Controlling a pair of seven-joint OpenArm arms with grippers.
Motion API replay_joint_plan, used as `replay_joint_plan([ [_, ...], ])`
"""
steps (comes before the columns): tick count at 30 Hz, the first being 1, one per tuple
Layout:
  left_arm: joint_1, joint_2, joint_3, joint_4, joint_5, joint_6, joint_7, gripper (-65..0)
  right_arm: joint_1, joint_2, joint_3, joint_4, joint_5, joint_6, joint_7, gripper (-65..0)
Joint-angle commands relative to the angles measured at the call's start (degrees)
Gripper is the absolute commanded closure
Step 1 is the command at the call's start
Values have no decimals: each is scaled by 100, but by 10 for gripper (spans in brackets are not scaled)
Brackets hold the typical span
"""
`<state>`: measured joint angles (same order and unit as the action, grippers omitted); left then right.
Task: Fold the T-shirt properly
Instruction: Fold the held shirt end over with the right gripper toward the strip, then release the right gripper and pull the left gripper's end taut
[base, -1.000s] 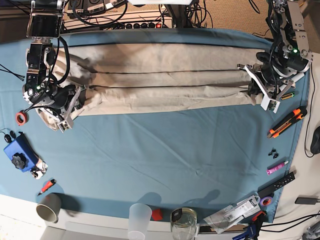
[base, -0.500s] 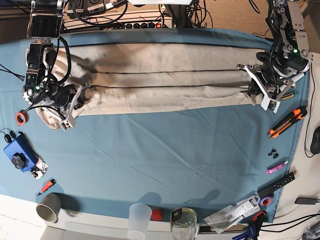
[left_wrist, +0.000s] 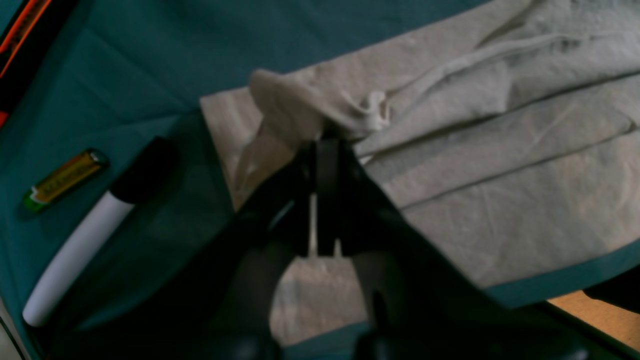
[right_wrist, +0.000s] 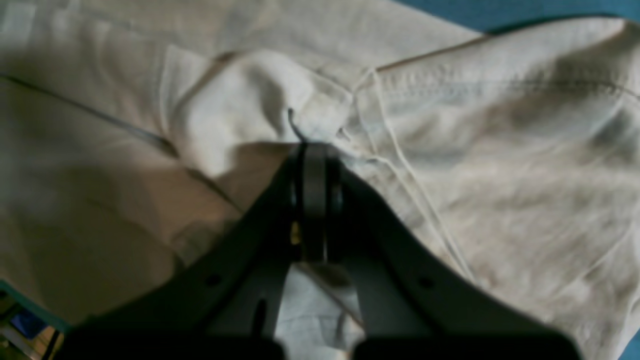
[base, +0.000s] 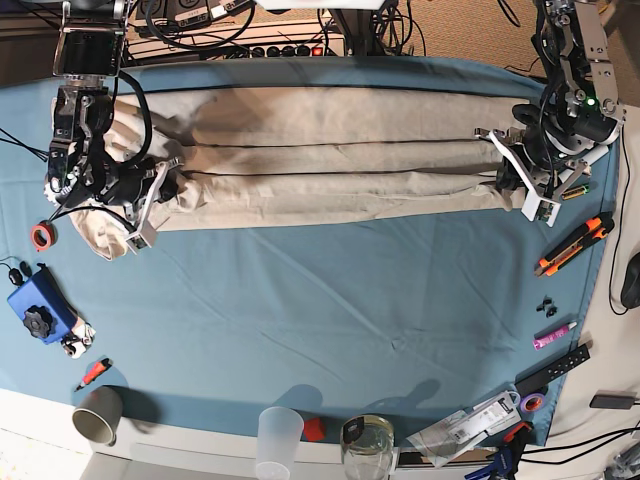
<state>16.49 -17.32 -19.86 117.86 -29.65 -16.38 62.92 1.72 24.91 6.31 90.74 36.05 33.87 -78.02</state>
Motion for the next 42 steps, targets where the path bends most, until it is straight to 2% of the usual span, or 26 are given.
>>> replay_joint_plan([
  [1,-31,-59,-31,105,-39,-24,-122,0,81,114,39,120,57,-33,24,0],
  [10,-28,-59,-31,105,-37,-24,-122,0,-24,164,55,660,35,-66,-153,0],
  [18,-28,-59,-31,105,-39,-26,-122,0,-702,160,55,1106,35,-63,-140,0],
  [22,-26,-59,-31,105,-61,-304,-76,0,-861,157,140,1436,-168,-70,-42,0],
  [25,-26,-59,-31,105,-61,-299,-52,0,-868,157,479,1497,-378,-247,63,0],
  [29,24,-59,-31,111,-63,-302,203,0,-874,160,1187,1497,-369,-264,59,0],
  [33,262,-61,-33,138,-42,-297,221,0,-1008,162,1812,1497,-256,-260,17,0],
  [38,382,-61,-33,142,120,-140,225,0,-1412,160,2288,1497,-90,-262,-33,0],
  [42,387,-61,-33,208,164,-146,232,0,-1648,160,2590,1497,-87,-260,-52,0],
])
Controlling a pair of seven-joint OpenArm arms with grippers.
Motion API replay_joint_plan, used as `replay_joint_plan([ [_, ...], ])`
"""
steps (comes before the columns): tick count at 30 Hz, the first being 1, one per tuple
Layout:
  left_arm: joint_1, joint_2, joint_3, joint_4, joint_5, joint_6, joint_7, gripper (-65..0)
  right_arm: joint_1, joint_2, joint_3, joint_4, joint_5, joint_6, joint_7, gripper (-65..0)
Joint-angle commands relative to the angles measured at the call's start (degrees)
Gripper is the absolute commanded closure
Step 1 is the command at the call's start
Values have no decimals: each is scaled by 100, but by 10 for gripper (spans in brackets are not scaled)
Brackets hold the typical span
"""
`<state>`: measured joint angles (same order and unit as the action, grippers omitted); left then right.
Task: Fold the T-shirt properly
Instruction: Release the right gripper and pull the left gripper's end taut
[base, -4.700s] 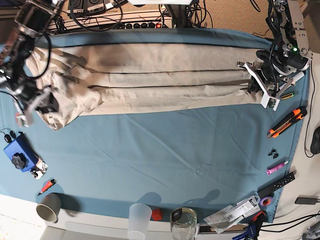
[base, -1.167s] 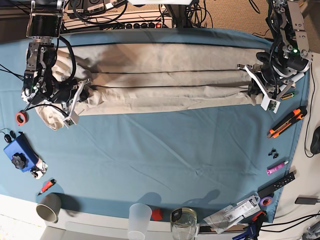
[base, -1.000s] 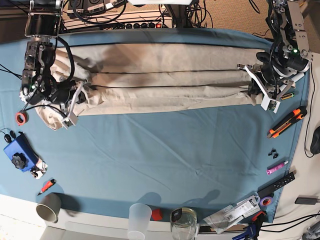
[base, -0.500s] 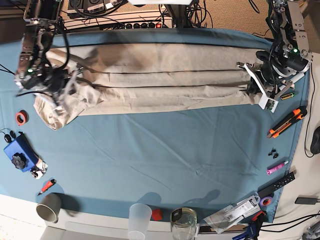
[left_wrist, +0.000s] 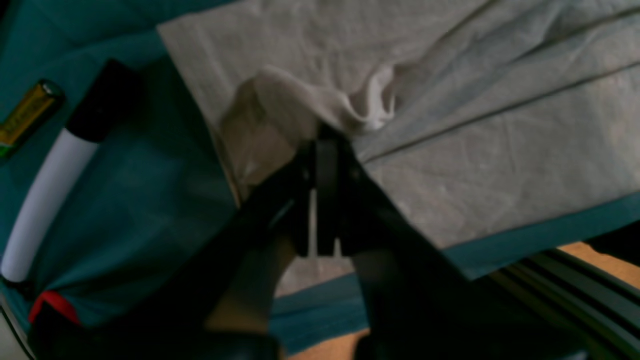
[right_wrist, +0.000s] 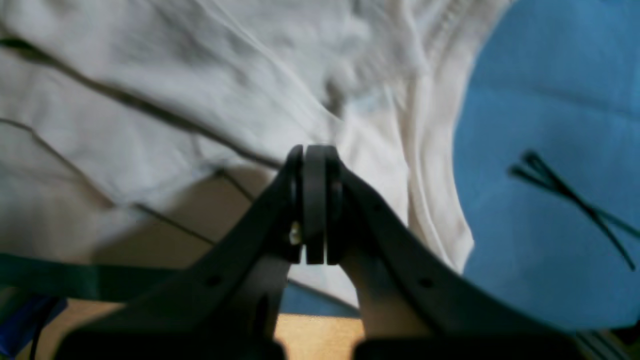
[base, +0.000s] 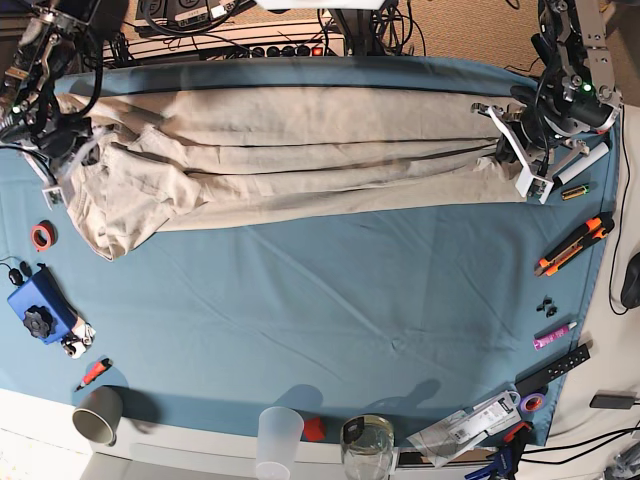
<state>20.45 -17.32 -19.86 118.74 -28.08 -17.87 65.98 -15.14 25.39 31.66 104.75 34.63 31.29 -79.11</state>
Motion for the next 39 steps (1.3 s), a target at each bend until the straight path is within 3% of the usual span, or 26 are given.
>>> replay_joint_plan([
  [1,-7,-61,-33,136,35,2,-74,0,-9,111,127,96,52,-2,42,0],
  [5,7,-61,-33,153,295,9,-35,0,-70,111,380,101,85,2,-89,0],
  [8,59,-63,-35,157,452,201,-37,0,-140,111,557,101,358,28,-89,0],
  [28,586,-61,-59,216,385,131,-151,0,-229,111,682,101,909,57,-89,0],
  [34,601,-24,-59,216,387,133,-85,0,-186,114,682,101,942,358,22,0],
  [39,737,229,-57,212,387,131,-94,0,-184,114,682,101,1104,557,22,0],
])
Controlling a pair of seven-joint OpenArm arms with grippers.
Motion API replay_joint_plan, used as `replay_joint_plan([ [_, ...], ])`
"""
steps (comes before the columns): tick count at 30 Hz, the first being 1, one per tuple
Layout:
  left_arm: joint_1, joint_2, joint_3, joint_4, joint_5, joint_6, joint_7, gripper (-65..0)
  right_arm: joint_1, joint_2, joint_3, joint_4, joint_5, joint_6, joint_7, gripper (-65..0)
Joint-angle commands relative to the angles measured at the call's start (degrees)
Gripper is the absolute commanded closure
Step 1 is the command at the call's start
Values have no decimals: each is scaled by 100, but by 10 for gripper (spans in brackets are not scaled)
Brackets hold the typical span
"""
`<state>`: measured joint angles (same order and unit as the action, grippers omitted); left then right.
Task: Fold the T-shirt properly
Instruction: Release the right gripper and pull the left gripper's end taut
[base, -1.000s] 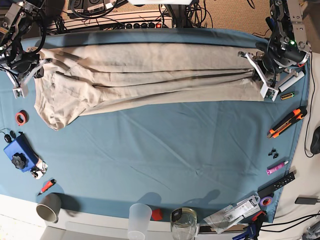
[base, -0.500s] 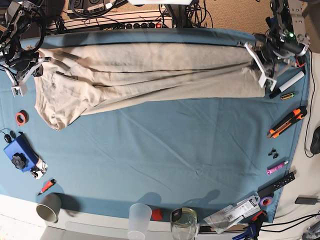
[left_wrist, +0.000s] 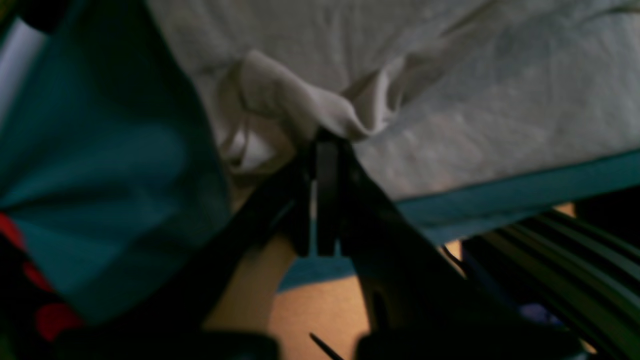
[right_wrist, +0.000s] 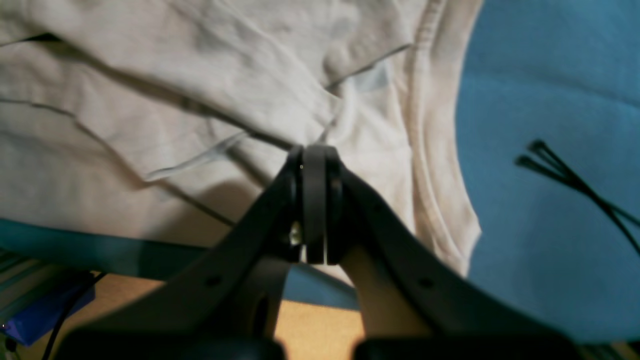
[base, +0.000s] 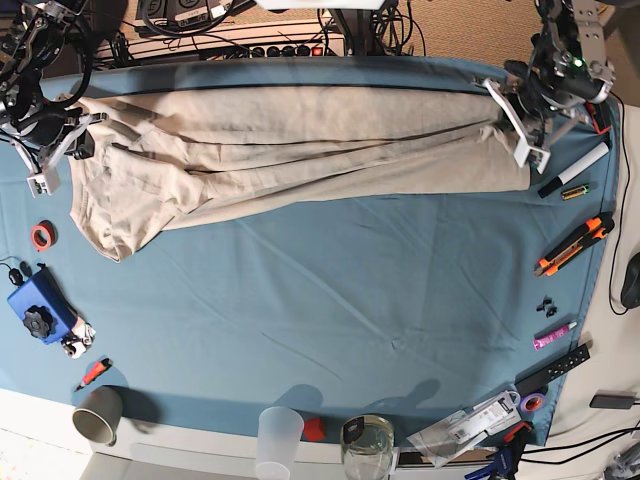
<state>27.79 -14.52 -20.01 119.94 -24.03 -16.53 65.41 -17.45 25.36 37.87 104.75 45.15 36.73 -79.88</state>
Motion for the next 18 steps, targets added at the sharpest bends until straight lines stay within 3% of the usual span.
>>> replay_joint_plan([
  [1,17,13,-42,92,-13,-2,-42,0,48,116,61,101,50,13,101,0],
  [7,15,149,-44,87,55,2,-127,0,48,116,61,101,50,15,103,0],
  [11,13,149,-44,87,227,7,-111,0,48,118,61,101,52,327,103,0],
  [16,15,149,-44,98,310,411,-129,-251,48,116,61,101,52,327,107,0],
  [18,15,151,-44,157,350,407,-125,-287,48,116,61,101,50,327,175,-90],
])
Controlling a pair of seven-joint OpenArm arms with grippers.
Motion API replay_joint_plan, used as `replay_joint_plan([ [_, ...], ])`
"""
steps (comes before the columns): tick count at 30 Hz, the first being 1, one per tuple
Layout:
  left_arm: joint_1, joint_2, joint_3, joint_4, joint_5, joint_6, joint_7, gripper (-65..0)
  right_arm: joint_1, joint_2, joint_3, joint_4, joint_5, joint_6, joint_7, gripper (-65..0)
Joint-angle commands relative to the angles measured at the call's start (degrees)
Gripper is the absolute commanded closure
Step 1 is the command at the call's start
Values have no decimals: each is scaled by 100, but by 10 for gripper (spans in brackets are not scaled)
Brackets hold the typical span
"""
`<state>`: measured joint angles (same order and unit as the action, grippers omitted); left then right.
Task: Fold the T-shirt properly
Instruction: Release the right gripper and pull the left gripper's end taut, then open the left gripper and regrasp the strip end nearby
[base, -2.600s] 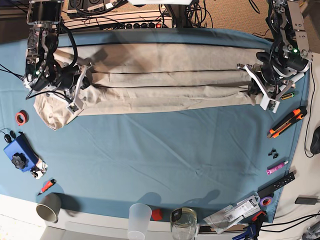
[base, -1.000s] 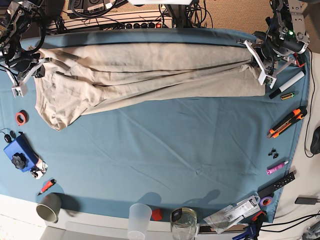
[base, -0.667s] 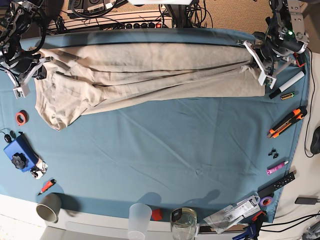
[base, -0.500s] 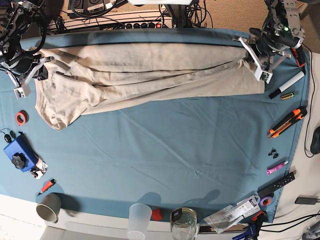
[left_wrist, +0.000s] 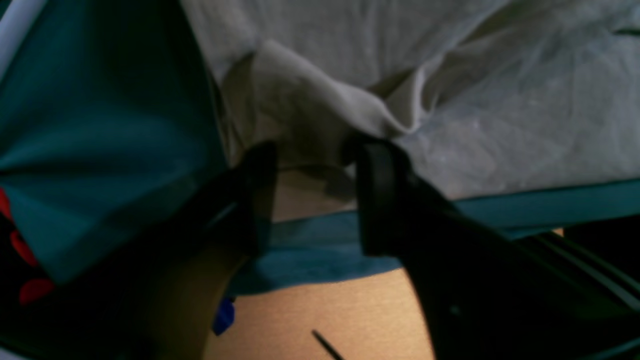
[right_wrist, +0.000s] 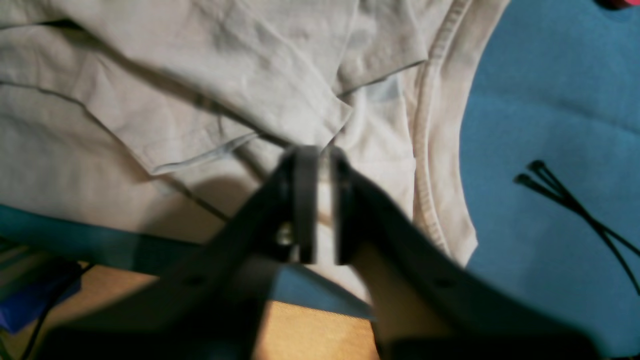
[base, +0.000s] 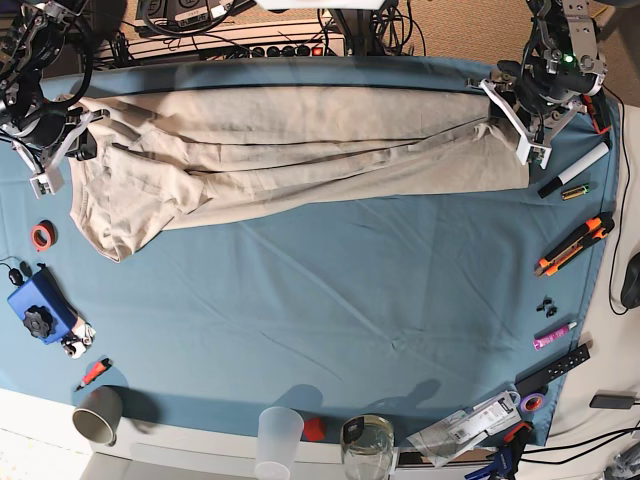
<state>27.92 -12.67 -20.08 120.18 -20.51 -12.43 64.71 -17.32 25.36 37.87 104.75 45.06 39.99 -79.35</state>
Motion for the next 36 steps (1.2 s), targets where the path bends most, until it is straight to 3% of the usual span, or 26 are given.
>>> replay_joint_plan([
  [1,2,-37,-37,190,4,-4,-57,-288,35,116,61,101,59,1,203,-132],
  [3,4,-37,-37,361,22,-4,-42,-288,35,118,61,101,59,1,365,-172],
  [7,155,-37,-37,922,201,-2,-118,-288,39,118,61,101,170,1,662,-172],
  [11,503,-35,-37,1482,356,201,-483,-288,190,114,61,101,560,1,804,-172],
  [18,356,-37,-37,1482,601,258,-1185,-288,686,116,59,101,352,1,789,-172],
  [24,-90,-39,-37,245,590,258,-1152,-323,697,114,59,101,219,-85,728,-172],
  [30,-514,-35,-37,-610,-337,15,-643,-322,697,114,59,101,72,-85,730,-172],
  [36,-778,-39,-37,-1762,-356,-2,-120,-322,697,114,59,101,72,-87,730,-172],
])
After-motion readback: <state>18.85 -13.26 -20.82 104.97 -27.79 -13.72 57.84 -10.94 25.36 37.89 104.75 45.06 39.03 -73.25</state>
